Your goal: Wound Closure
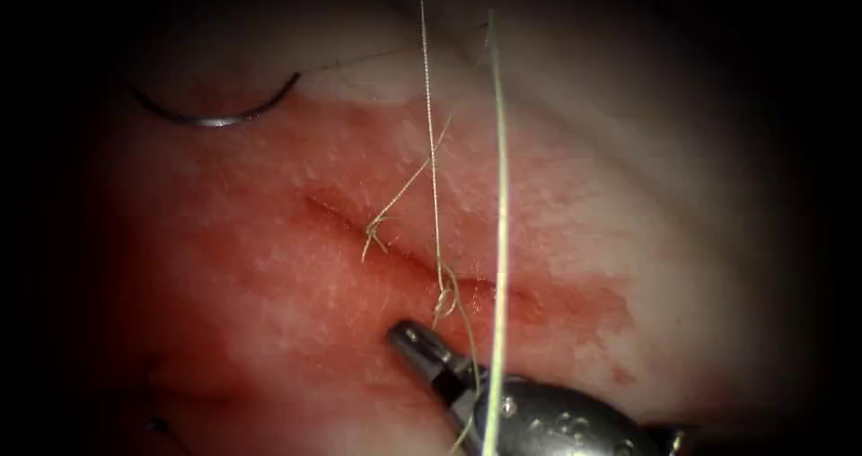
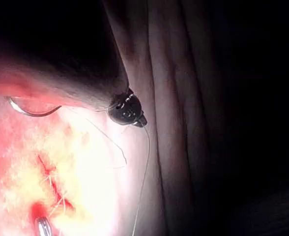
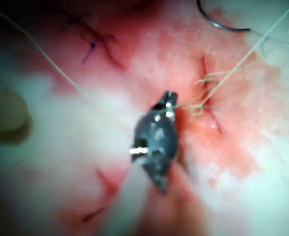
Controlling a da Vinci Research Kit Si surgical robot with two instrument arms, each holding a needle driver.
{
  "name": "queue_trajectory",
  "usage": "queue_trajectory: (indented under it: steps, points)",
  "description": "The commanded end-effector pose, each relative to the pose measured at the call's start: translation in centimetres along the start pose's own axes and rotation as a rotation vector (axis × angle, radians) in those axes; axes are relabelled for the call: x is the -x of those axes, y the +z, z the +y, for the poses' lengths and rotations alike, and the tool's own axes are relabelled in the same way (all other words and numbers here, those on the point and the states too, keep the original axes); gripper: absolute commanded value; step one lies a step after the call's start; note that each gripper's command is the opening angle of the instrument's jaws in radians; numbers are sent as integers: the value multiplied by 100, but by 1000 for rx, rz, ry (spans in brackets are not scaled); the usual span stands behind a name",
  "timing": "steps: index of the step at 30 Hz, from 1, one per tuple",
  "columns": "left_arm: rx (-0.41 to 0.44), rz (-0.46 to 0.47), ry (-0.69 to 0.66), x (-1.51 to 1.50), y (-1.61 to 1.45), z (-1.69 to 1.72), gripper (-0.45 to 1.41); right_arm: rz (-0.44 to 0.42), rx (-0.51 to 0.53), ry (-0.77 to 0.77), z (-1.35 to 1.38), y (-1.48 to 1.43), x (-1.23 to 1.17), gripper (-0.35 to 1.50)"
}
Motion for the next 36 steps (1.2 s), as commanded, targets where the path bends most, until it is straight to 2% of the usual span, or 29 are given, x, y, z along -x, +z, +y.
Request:
queue_trajectory:
  steps: [1, 7, 9, 18, 19, 29, 36]
  points:
    - [-6, 5, 1, 1, 9, -5, -35, 0, -3, 1, -5, 4, 5, -35]
    - [-33, 17, -24, -2, 27, -33, -35, 2, -9, -24, -2, 0, 6, -35]
    - [-34, 23, -22, -4, 43, -39, -35, 5, -4, -25, 2, -1, 7, -35]
    - [-50, 26, -20, -2, 82, -53, -35, -2, -3, -38, 1, 2, 16, -35]
    - [-57, 25, -15, 3, 94, -58, -35, -7, -4, -41, 2, 2, 19, -35]
    - [-90, 13, 15, 29, 138, -72, -35, -48, -30, -73, -4, 0, 41, -35]
    - [-98, 7, 28, 39, 146, -71, -35, -54, -42, -74, -7, -2, 42, -35]
